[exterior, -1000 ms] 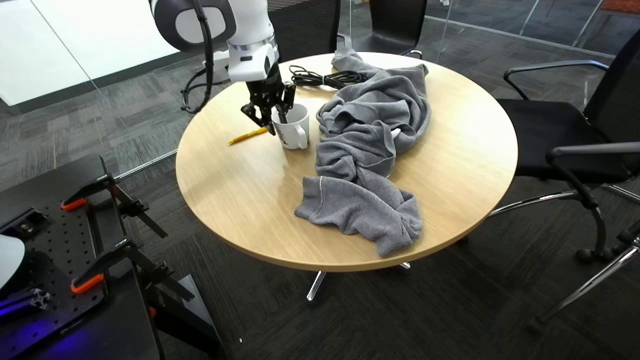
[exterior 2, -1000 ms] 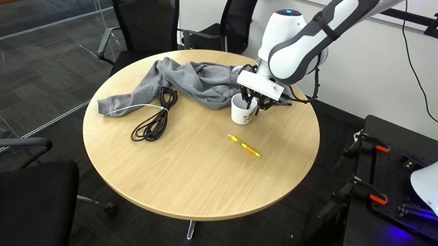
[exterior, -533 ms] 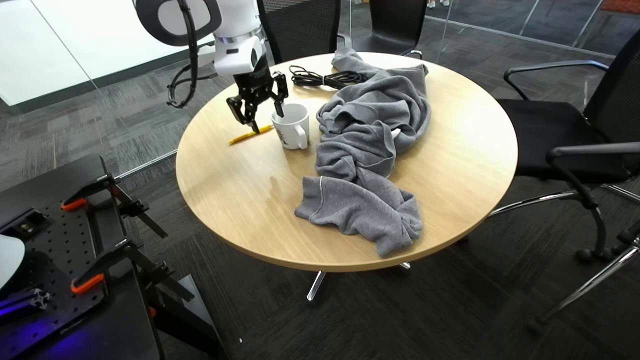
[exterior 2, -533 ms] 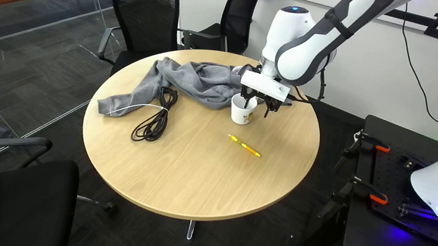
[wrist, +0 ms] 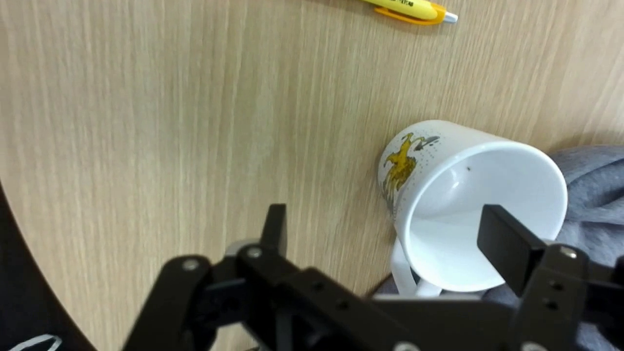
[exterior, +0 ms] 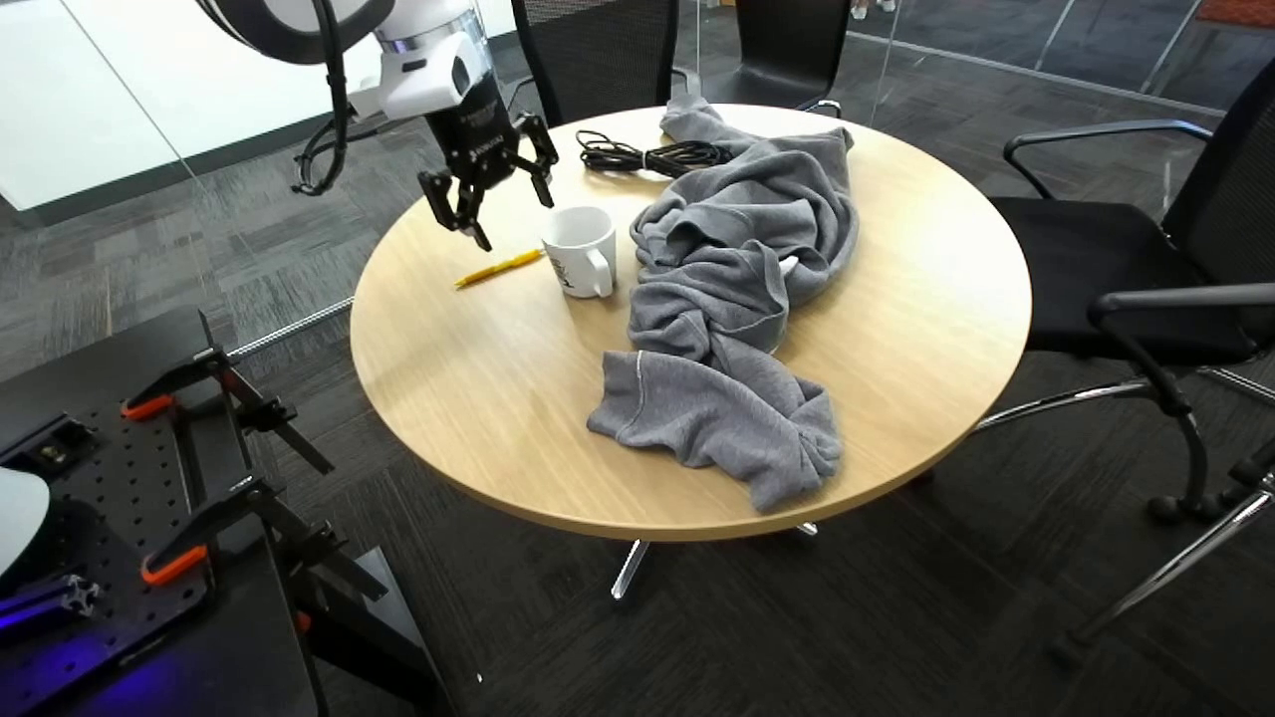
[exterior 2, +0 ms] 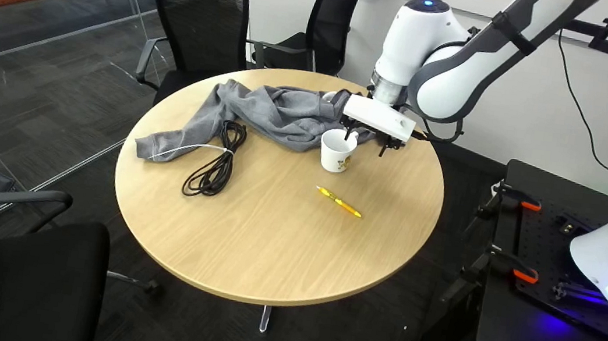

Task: Move the white cup to the right of the table

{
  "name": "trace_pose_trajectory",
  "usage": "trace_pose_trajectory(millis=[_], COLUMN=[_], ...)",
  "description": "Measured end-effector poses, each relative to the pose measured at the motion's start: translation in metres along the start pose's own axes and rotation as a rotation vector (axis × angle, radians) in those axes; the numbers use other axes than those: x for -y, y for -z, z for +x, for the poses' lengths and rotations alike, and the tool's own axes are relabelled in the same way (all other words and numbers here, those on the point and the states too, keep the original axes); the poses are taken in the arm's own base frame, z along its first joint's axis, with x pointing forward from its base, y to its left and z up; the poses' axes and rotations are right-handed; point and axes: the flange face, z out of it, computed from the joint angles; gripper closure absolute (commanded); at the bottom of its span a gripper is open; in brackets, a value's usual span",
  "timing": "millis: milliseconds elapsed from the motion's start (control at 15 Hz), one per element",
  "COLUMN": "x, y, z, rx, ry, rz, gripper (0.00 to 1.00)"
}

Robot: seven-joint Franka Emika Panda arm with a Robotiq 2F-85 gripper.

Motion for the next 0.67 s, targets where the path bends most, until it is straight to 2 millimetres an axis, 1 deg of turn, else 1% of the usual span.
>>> trace_pose_trajectory(millis=[400,667], x=[-0.006,-0.008], y=[0.030,0.052], z=[-0.031,-0.047], rx=[-0.087,-0.126], ry=[0.218,0.367], rz=[0.040,0.071], gripper=[0.00,0.00])
